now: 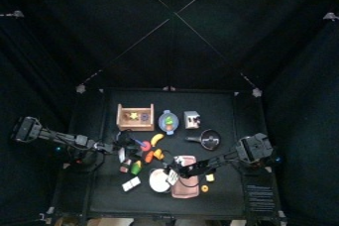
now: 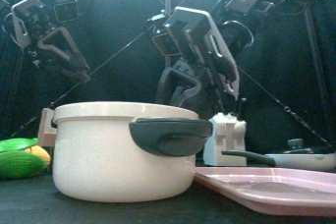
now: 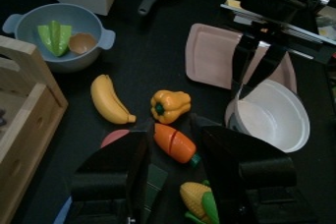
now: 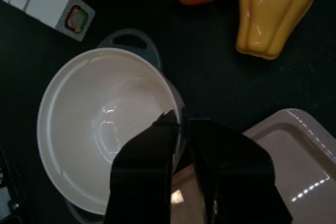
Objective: Place pot above plate
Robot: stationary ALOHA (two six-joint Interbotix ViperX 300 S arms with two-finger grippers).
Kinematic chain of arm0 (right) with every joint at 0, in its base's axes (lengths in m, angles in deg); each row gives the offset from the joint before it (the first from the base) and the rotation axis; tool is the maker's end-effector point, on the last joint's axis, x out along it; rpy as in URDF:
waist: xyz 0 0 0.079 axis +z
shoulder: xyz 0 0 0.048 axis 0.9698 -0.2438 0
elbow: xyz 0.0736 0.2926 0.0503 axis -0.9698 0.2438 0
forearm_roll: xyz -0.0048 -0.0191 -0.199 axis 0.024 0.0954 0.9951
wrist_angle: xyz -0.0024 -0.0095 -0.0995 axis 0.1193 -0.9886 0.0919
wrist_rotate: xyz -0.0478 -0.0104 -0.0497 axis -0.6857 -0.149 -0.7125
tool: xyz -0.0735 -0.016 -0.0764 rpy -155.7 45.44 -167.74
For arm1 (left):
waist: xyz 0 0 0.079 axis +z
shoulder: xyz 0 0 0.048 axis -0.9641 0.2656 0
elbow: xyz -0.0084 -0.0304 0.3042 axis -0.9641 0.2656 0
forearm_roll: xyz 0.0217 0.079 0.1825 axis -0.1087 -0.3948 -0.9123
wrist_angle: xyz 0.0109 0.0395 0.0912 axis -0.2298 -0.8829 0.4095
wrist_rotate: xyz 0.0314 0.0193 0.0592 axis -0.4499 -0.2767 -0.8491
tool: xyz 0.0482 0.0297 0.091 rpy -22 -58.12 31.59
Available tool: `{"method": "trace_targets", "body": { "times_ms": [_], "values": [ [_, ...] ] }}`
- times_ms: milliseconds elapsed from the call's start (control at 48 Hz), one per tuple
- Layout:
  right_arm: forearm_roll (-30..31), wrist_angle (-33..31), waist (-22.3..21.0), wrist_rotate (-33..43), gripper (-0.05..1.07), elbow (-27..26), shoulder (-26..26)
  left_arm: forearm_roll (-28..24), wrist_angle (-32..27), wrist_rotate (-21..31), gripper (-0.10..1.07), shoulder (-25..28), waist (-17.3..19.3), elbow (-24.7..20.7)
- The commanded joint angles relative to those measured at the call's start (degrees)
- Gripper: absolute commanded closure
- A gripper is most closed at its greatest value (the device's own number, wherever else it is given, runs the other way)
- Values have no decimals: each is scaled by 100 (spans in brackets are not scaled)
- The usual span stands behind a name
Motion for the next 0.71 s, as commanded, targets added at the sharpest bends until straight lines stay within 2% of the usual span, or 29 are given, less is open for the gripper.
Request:
{"method": "trace_targets", "body": {
  "times_ms": [0, 458, 688],
  "values": [
    [18, 9, -26, -9, 48, -141, 237, 35, 9, 9, 22, 9, -18, -62],
    [88, 35, -193, -18, 48, -62, 668, 88, 53, 9, 22, 9, -18, -35],
    [114, 35, -510, -9, 48, 246, 1178, 114, 62, 9, 22, 9, -9, -26]
  ]
}}
